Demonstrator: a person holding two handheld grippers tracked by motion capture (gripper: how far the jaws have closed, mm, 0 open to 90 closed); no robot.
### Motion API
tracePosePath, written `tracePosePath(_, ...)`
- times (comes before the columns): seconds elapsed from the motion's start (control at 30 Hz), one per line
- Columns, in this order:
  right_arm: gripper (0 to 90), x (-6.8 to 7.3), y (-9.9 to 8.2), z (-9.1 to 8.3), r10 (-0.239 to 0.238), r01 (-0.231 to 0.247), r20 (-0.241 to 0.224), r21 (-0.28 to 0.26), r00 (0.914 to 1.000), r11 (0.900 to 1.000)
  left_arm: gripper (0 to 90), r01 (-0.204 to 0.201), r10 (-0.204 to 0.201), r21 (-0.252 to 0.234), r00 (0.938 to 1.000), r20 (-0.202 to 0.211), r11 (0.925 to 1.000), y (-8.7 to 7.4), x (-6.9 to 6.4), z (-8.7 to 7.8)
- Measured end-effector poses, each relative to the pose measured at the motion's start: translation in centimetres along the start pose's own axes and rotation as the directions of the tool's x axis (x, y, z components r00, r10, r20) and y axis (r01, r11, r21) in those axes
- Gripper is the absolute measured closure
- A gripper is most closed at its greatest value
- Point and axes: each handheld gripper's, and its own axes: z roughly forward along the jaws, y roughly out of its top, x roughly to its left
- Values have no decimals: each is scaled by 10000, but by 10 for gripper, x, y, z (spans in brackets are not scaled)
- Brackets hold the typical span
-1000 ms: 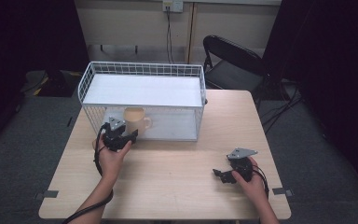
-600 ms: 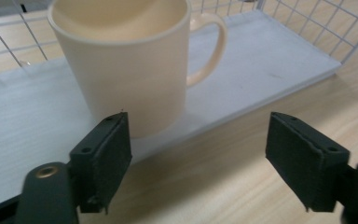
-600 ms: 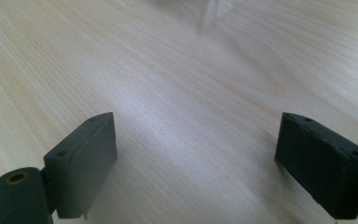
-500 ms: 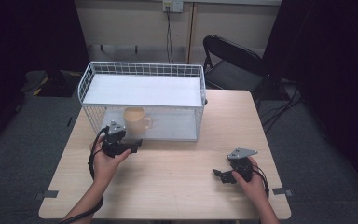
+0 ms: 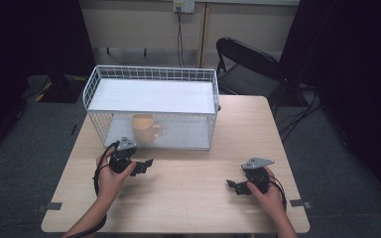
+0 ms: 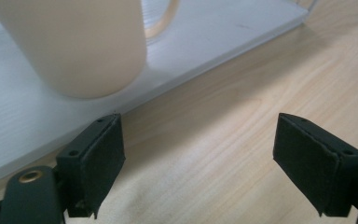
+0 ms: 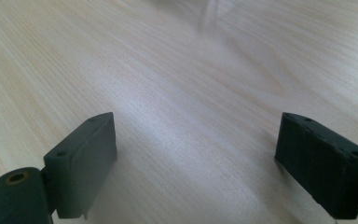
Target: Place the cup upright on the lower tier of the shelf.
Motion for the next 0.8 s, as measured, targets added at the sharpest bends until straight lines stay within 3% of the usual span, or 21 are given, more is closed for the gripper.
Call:
tracePosePath(0.2, 118, 0, 0, 0, -2, 2, 0, 1, 10000, 10000, 162, -93, 87, 165, 9993, 368, 9998, -4, -6, 2)
tracePosePath(0.27, 118, 0, 0, 0, -1, 1, 3, -1, 10000, 10000, 162, -180, 157, 321, 9974, 696, 9993, -7, -10, 5)
tracePosePath(0.8, 118, 0, 0, 0, -1, 1, -2, 0, 10000, 10000, 164, -764, 658, 759, 9890, 1328, 9942, -14, -24, 14)
